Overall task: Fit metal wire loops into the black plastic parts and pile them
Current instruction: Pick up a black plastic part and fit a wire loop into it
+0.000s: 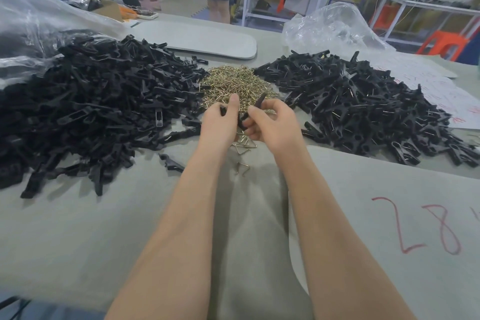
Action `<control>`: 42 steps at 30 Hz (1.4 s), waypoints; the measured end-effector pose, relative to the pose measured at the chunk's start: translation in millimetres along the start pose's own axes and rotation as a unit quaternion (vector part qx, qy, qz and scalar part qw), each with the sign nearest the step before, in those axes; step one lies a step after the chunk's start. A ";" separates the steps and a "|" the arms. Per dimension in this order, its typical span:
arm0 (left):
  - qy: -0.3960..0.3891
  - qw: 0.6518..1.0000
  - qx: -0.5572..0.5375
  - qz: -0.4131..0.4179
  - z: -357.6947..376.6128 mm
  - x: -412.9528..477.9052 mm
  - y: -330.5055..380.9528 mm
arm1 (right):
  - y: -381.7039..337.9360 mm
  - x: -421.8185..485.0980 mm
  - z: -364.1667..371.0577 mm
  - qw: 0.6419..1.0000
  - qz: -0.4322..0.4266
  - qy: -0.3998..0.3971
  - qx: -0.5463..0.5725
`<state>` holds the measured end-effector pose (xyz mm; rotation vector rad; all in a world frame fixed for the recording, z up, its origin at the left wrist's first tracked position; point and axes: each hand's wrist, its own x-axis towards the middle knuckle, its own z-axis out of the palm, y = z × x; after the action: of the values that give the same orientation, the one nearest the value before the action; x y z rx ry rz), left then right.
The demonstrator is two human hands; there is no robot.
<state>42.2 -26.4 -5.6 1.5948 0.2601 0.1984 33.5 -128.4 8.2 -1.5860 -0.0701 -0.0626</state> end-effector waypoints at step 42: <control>-0.143 0.983 0.016 0.116 -0.1 -6.4 0.0 | -1.4 3.6 -24.8 0.989 -0.101 0.046 -0.097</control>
<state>36.0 -28.1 -5.4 1.6606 -0.1466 0.1418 37.0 -153.2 10.3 -1.7646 -0.1556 -0.3087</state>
